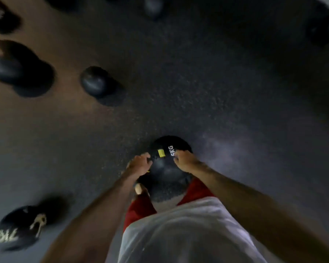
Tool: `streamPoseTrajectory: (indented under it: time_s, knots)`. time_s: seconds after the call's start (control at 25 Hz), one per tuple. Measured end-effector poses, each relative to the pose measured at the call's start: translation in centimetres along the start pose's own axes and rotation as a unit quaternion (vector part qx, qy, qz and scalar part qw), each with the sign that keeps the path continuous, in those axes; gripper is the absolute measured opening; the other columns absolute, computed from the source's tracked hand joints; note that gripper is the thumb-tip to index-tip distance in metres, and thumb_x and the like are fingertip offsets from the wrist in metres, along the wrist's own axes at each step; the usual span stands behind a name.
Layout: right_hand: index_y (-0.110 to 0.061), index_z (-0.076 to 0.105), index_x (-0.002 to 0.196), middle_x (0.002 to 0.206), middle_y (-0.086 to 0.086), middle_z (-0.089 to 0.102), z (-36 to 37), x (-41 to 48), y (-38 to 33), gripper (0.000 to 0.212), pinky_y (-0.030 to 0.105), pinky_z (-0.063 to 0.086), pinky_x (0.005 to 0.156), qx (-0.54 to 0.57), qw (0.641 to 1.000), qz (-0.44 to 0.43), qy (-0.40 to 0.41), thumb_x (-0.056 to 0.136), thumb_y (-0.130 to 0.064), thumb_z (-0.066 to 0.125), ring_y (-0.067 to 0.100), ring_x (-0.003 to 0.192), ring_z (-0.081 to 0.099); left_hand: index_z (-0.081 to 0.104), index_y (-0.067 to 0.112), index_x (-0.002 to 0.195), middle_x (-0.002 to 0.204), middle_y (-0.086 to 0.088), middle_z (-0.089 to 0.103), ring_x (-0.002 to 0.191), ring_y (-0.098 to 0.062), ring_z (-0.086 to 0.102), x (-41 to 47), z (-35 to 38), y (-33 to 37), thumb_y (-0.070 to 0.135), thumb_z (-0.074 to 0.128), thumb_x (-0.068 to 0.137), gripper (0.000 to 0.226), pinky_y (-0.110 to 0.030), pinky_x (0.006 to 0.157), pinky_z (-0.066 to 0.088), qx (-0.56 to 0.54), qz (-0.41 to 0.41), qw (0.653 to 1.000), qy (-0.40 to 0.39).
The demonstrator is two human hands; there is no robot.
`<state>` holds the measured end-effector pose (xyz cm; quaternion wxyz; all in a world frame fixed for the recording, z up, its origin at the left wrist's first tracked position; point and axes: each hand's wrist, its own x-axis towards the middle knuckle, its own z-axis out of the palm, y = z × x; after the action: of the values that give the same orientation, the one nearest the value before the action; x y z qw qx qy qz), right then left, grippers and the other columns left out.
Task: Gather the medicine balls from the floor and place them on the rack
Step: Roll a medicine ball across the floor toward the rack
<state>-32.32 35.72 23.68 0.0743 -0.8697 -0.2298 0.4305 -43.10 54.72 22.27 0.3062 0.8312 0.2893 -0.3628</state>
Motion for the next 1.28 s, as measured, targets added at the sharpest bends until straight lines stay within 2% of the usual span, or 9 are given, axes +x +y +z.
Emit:
streamPoseTrajectory:
  time_s: [0.08, 0.24, 0.4, 0.6, 0.8, 0.88, 1.0, 1.16, 1.28]
  knots:
    - [-0.010, 0.059, 0.117, 0.118, 0.019, 0.065, 2.3, -1.2, 0.1, 0.028, 0.040, 0.048, 0.082, 0.070, 0.995, 0.067, 0.019, 0.101, -0.028, 0.046, 0.039, 0.109, 0.062, 0.055, 0.020, 0.133, 0.122, -0.015, 0.068, 0.114, -0.034, 0.063, 1.4, -1.5, 0.3, 0.033, 0.055, 0.098, 0.038, -0.040, 0.097, 0.051, 0.043, 0.038, 0.998, -0.031]
    - [-0.015, 0.050, 0.135, 0.131, 0.016, 0.060, 9.1, -1.6, 1.2, 0.037, 0.046, 0.046, 0.100, 0.168, 0.972, 0.164, 0.023, 0.101, -0.030, 0.045, 0.036, 0.122, 0.056, 0.051, 0.023, 0.138, 0.128, -0.012, 0.064, 0.121, -0.033, 0.057, 4.4, 0.0, 0.6, 0.030, 0.057, 0.098, 0.041, -0.040, 0.100, 0.047, 0.104, 0.096, 0.986, -0.090]
    - [-0.022, 0.038, 0.150, 0.145, 0.014, 0.050, 17.4, 2.5, 3.0, 0.056, 0.047, 0.037, 0.112, 0.224, 0.946, 0.232, 0.006, 0.097, -0.035, 0.051, 0.035, 0.131, 0.049, 0.040, 0.024, 0.150, 0.152, -0.011, 0.045, 0.138, -0.031, 0.044, 10.7, 5.3, -0.5, 0.027, 0.058, 0.098, 0.055, -0.043, 0.111, 0.039, 0.152, 0.118, 0.971, -0.141]
    - [-0.031, -0.002, 0.160, 0.166, 0.021, 0.003, 25.3, 11.1, 5.0, 0.087, 0.054, 0.020, 0.122, 0.285, 0.924, 0.253, -0.009, 0.096, -0.038, 0.057, 0.040, 0.153, 0.009, 0.020, 0.026, 0.159, 0.163, -0.011, 0.023, 0.148, -0.031, 0.029, 20.7, 11.9, -3.4, 0.022, 0.059, 0.098, 0.072, -0.044, 0.118, 0.030, 0.191, 0.138, 0.962, -0.139]
    - [-0.035, -0.027, 0.153, 0.157, 0.021, -0.037, 30.0, 18.3, 6.3, 0.110, 0.063, 0.005, 0.121, 0.285, 0.926, 0.247, 0.027, 0.091, -0.054, 0.062, 0.039, 0.149, -0.025, -0.002, 0.030, 0.159, 0.168, -0.008, -0.002, 0.150, -0.035, 0.023, 26.9, 16.0, -6.8, 0.020, 0.060, 0.097, 0.089, -0.051, 0.118, 0.029, 0.244, 0.176, 0.942, -0.147]
    - [-0.035, -0.026, 0.153, 0.157, 0.020, -0.037, 29.7, 20.4, 7.6, 0.112, 0.060, -0.001, 0.119, 0.293, 0.913, 0.265, 0.099, 0.088, -0.060, 0.062, 0.039, 0.149, -0.025, -0.008, 0.035, 0.158, 0.167, -0.004, -0.012, 0.150, -0.033, 0.022, 28.2, 16.9, -6.1, 0.016, 0.065, 0.093, 0.099, -0.052, 0.116, 0.034, 0.212, 0.236, 0.941, -0.120]
    - [-0.038, -0.024, 0.154, 0.160, 0.016, -0.034, 25.9, 24.2, 13.4, 0.111, 0.059, 0.006, 0.122, 0.316, 0.888, 0.289, 0.167, 0.088, -0.058, 0.063, 0.036, 0.151, -0.022, -0.003, 0.036, 0.159, 0.168, -0.003, -0.014, 0.154, -0.031, 0.010, 30.9, 17.6, -1.9, 0.021, 0.071, 0.088, 0.104, -0.053, 0.120, 0.025, 0.211, 0.309, 0.926, -0.052]
    - [-0.039, -0.013, 0.157, 0.166, 0.011, -0.019, 19.3, 27.9, 24.4, 0.102, 0.059, 0.008, 0.122, 0.422, 0.840, 0.291, 0.178, 0.089, -0.060, 0.060, 0.034, 0.153, -0.014, -0.014, 0.041, 0.156, 0.165, -0.012, -0.020, 0.154, -0.035, -0.003, 33.6, 19.3, 4.4, 0.048, 0.077, 0.080, 0.118, -0.063, 0.120, 0.014, 0.270, 0.304, 0.913, -0.030]
    - [-0.032, 0.003, 0.160, 0.168, 0.015, 0.001, 16.8, 29.6, 29.4, 0.083, 0.057, 0.011, 0.123, 0.482, 0.783, 0.323, 0.226, 0.096, -0.065, 0.043, 0.035, 0.154, 0.001, -0.020, 0.045, 0.153, 0.164, -0.013, -0.024, 0.152, -0.040, -0.011, 35.9, 20.8, 10.2, 0.056, 0.077, 0.076, 0.124, -0.066, 0.118, 0.012, 0.279, 0.301, 0.912, 0.003]
